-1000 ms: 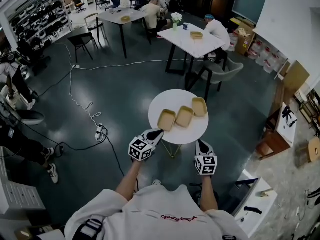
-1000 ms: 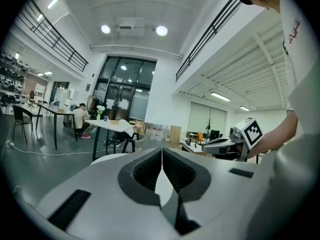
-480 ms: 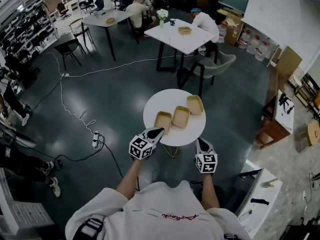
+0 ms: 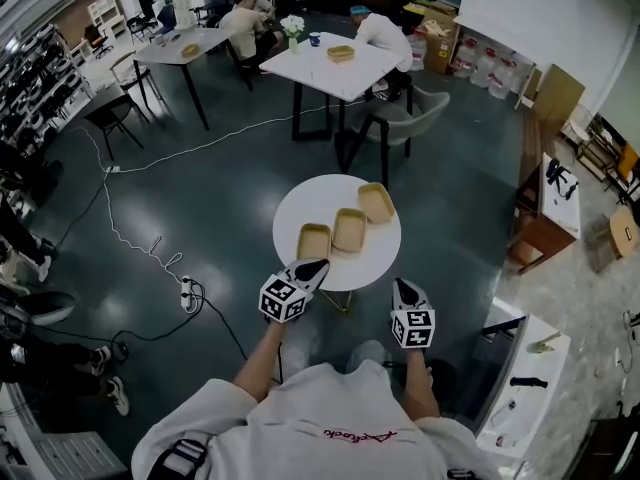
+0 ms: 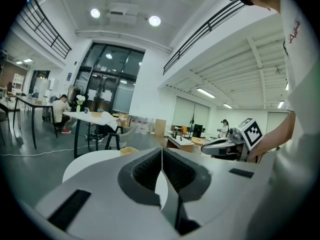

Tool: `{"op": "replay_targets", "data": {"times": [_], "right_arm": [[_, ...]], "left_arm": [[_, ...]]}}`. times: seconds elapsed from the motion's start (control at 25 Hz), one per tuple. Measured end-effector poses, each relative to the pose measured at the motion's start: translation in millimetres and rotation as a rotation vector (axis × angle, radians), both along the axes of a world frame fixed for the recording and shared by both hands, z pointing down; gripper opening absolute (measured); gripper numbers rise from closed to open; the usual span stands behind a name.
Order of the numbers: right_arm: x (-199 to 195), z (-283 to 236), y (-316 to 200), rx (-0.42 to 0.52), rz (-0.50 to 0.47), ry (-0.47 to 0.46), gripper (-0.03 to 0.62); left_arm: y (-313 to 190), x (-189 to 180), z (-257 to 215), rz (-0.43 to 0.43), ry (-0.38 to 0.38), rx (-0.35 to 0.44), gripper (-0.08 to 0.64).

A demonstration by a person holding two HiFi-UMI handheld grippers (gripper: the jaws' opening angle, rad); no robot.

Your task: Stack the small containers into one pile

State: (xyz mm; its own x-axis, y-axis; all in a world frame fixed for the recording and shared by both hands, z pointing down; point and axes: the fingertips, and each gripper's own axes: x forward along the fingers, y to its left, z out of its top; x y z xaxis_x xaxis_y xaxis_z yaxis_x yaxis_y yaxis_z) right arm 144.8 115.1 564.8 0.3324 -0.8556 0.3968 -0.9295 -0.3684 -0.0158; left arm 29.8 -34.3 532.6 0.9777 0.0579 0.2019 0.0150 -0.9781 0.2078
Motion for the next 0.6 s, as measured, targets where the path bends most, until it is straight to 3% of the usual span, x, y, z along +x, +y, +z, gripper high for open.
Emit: {"op": "replay_targets", "data": {"times": [0.6], "right_arm": [[22, 10, -16, 0.005, -0.009, -0.024, 0.02]], "left_arm": [[-12, 21, 6, -0.008, -0.016, -0.002, 0.018]]}}
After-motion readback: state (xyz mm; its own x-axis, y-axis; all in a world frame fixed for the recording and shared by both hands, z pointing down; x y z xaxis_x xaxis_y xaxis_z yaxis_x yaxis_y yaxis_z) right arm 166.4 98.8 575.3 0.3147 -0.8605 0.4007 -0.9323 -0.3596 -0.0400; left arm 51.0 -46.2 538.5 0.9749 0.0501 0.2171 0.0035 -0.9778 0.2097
